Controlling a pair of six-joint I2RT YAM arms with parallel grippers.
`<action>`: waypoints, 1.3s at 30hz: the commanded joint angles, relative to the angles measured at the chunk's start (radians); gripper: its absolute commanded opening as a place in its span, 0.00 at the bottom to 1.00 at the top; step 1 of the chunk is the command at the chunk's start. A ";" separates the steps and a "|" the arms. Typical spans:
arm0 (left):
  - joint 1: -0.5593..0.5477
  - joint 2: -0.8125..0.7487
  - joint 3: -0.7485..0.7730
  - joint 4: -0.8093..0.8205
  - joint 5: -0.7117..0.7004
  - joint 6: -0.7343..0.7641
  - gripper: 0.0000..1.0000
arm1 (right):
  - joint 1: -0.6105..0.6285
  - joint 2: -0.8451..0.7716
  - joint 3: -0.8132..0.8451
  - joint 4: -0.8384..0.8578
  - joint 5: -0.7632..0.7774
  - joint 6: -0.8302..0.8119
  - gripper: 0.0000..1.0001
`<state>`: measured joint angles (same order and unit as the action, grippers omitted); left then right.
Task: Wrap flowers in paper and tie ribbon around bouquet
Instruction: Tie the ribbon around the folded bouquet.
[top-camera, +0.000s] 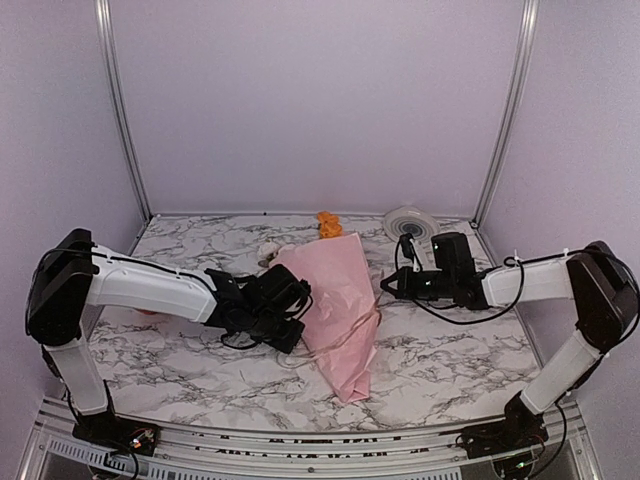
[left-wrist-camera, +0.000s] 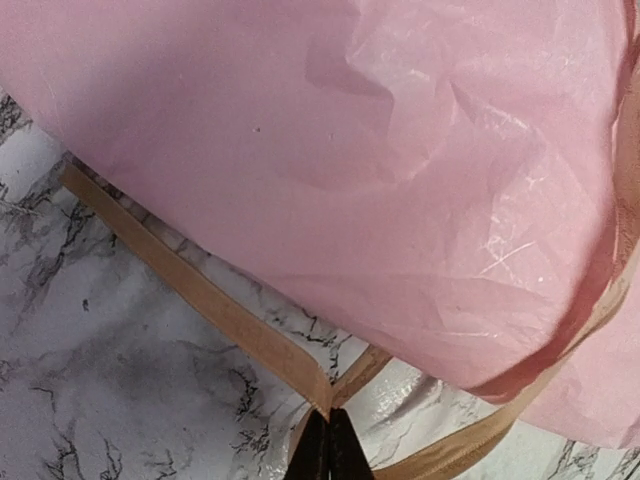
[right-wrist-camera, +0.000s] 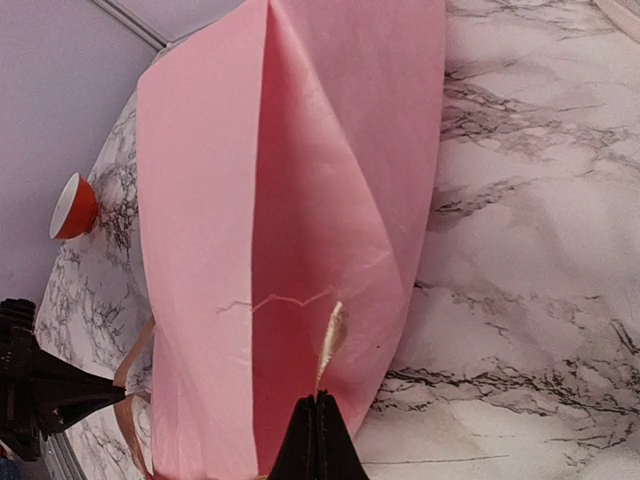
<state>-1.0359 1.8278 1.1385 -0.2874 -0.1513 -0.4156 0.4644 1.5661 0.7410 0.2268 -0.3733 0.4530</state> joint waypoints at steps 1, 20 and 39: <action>0.007 -0.080 -0.040 0.092 -0.047 0.040 0.00 | -0.056 -0.023 -0.003 0.014 -0.002 0.011 0.00; 0.162 -0.255 -0.327 0.084 -0.149 -0.018 0.00 | -0.531 -0.114 -0.211 0.078 -0.078 0.082 0.00; 0.275 -0.470 -0.567 -0.022 -0.274 -0.141 0.00 | -0.887 -0.124 -0.327 0.081 -0.036 0.170 0.00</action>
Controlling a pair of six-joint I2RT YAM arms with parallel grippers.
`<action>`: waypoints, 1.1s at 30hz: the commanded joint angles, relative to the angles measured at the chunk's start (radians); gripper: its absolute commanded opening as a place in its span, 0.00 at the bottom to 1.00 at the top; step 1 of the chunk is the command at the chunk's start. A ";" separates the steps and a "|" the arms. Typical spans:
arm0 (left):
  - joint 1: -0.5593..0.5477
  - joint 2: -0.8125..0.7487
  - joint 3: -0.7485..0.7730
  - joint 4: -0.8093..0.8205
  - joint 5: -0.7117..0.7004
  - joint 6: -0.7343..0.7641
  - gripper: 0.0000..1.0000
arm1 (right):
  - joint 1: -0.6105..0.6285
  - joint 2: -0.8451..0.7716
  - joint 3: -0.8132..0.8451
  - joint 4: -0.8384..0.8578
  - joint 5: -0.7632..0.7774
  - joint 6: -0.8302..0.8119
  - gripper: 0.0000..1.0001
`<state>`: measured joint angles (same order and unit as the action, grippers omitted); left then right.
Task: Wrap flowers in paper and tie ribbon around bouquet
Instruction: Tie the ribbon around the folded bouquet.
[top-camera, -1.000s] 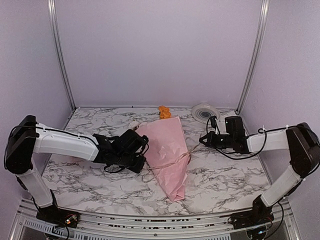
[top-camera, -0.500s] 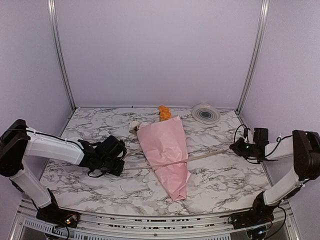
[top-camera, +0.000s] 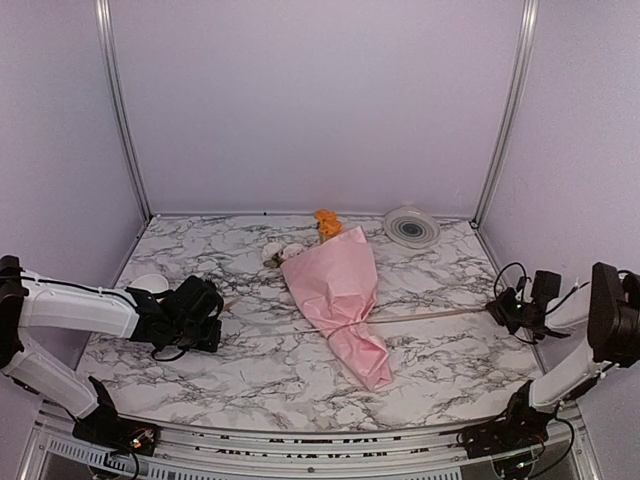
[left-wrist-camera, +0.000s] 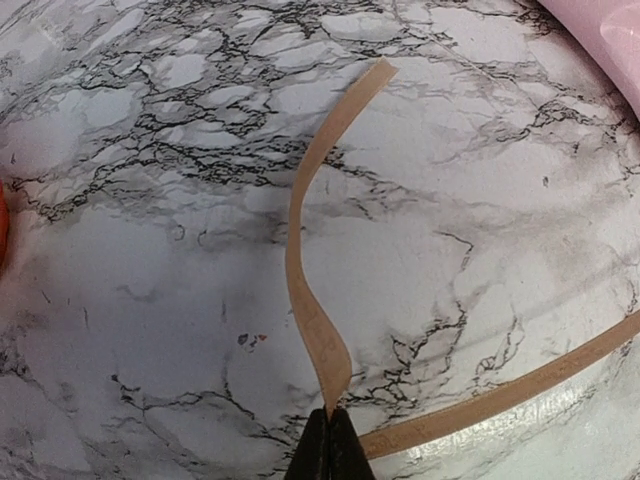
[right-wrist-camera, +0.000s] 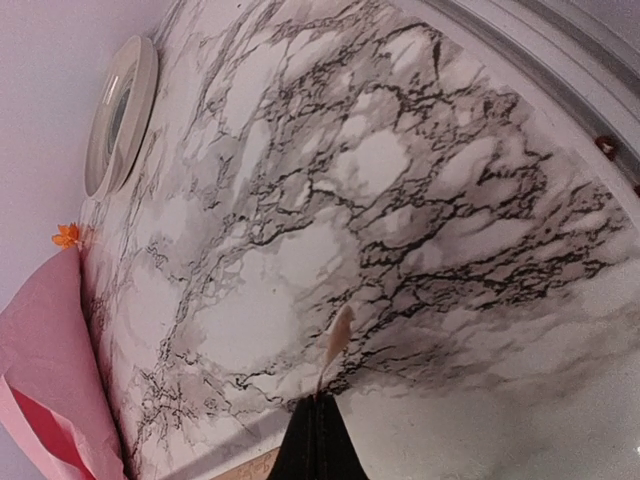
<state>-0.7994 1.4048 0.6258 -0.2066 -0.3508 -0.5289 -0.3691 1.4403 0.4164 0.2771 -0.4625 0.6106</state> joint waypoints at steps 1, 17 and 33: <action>0.048 -0.060 -0.065 -0.105 -0.076 -0.030 0.00 | -0.059 -0.004 -0.005 0.025 0.058 0.008 0.00; 0.112 -0.203 -0.153 -0.112 -0.073 -0.067 0.00 | -0.126 -0.060 0.004 -0.035 0.104 -0.015 0.00; 0.212 -0.314 -0.229 -0.097 -0.063 -0.093 0.00 | -0.191 -0.031 -0.020 -0.018 0.120 0.011 0.00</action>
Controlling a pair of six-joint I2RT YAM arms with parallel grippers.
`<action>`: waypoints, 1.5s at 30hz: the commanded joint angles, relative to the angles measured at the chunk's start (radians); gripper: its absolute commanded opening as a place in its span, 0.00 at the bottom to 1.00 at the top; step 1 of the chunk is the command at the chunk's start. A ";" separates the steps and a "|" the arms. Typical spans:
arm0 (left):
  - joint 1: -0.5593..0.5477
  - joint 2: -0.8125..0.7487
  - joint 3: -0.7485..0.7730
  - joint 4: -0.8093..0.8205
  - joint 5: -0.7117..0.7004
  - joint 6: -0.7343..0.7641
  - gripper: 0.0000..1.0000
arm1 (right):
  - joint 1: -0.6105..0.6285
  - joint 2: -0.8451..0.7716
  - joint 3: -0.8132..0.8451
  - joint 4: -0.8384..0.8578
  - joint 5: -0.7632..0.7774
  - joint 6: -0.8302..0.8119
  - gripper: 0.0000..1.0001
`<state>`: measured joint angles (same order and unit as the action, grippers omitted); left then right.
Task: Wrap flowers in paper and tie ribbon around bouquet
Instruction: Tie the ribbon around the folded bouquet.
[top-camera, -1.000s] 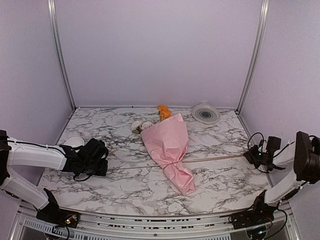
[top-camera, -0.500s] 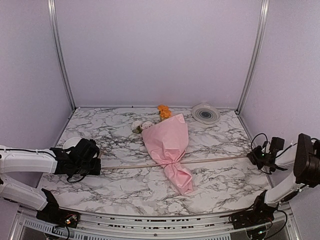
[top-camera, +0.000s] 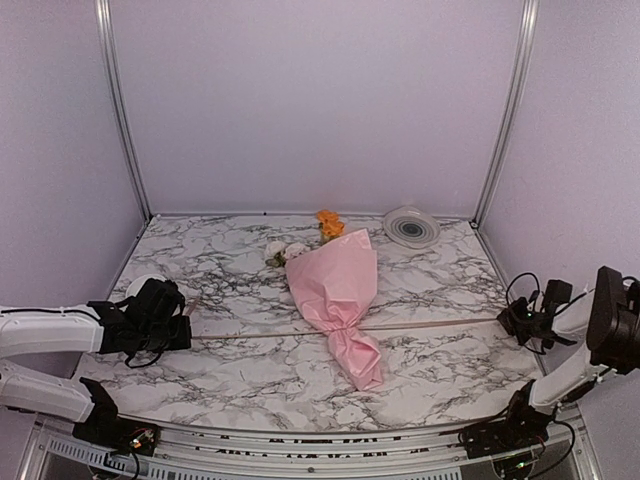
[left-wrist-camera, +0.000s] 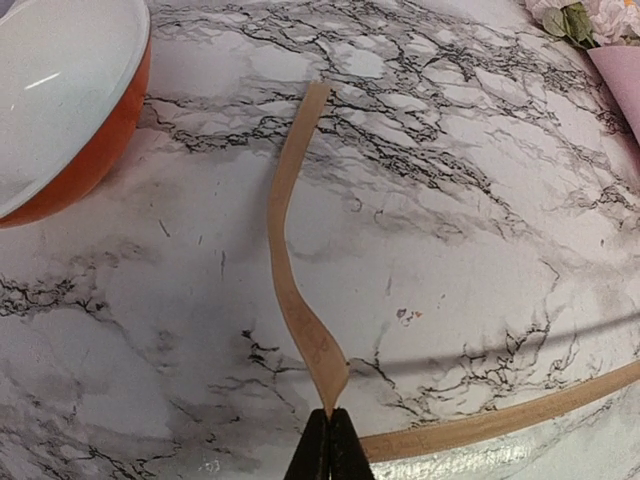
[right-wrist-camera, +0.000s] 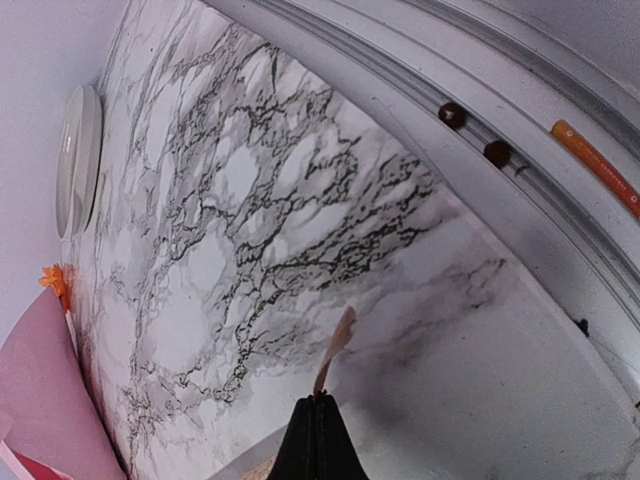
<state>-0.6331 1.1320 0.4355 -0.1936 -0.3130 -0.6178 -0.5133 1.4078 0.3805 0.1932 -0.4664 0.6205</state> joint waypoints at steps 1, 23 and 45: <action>0.051 -0.051 -0.042 -0.111 -0.101 -0.006 0.00 | -0.047 0.004 0.014 0.067 0.125 0.001 0.00; 0.100 -0.133 -0.073 -0.106 -0.094 -0.012 0.00 | -0.058 -0.001 0.011 0.081 0.097 -0.005 0.00; -0.423 0.169 0.318 0.116 0.283 0.544 0.31 | 0.961 -0.255 0.591 0.024 -0.116 -0.191 0.00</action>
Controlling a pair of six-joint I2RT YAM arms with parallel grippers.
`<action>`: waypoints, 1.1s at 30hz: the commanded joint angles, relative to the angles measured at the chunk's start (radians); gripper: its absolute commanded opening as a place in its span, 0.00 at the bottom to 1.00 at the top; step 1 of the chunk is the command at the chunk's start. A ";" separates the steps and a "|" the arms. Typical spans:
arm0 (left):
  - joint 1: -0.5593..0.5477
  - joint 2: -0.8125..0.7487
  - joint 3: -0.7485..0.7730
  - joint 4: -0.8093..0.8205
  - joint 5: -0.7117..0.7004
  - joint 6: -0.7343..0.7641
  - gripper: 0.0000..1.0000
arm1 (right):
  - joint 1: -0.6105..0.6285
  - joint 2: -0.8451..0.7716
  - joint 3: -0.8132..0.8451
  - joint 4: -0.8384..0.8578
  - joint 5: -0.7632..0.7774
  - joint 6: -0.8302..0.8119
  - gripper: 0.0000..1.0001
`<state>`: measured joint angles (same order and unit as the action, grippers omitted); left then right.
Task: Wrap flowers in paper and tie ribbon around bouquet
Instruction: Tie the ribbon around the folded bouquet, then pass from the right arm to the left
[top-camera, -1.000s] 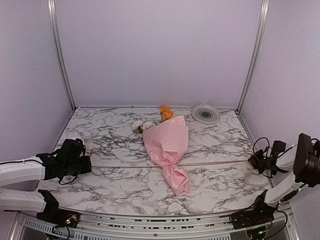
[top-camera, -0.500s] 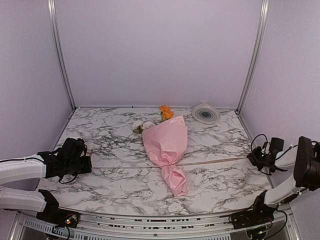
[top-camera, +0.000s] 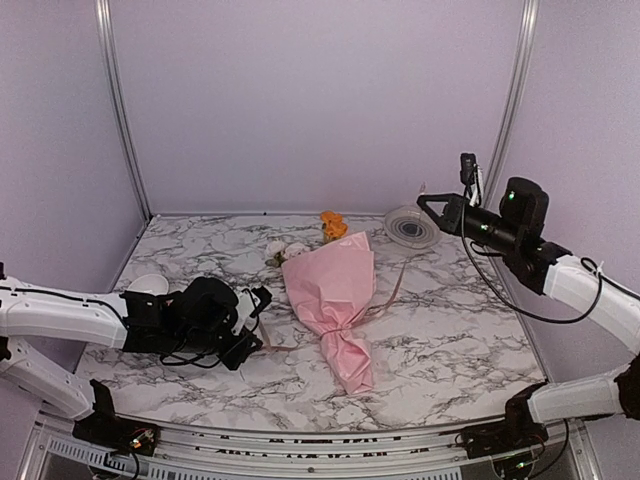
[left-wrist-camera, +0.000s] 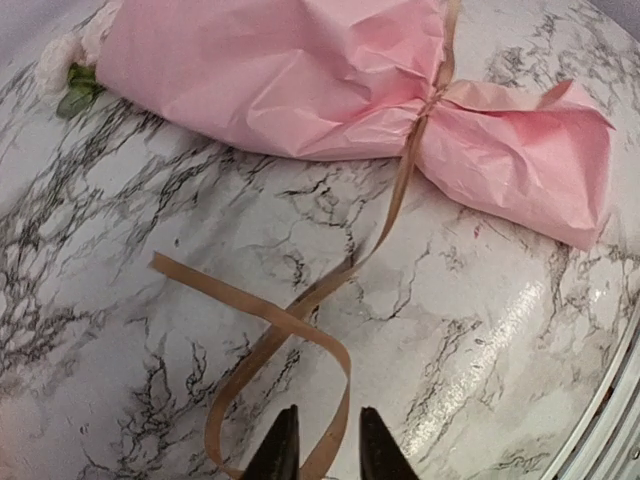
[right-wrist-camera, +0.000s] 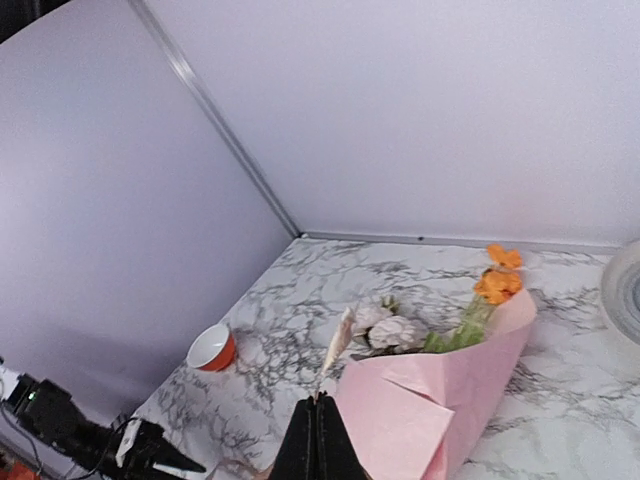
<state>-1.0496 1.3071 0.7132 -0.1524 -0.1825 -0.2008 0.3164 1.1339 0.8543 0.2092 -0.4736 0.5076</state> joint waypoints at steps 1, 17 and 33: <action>-0.008 -0.017 0.049 0.083 0.170 0.148 0.41 | 0.170 0.027 0.146 0.010 -0.137 -0.094 0.00; -0.008 0.286 0.540 0.370 0.306 0.403 0.84 | 0.375 0.200 0.392 0.154 -0.344 -0.012 0.00; -0.006 0.329 0.538 0.469 0.281 0.385 0.00 | 0.381 0.176 0.391 0.138 -0.355 -0.044 0.00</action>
<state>-1.0538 1.6962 1.2945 0.2516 0.0887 0.2020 0.6891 1.3399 1.2144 0.3416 -0.8223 0.4847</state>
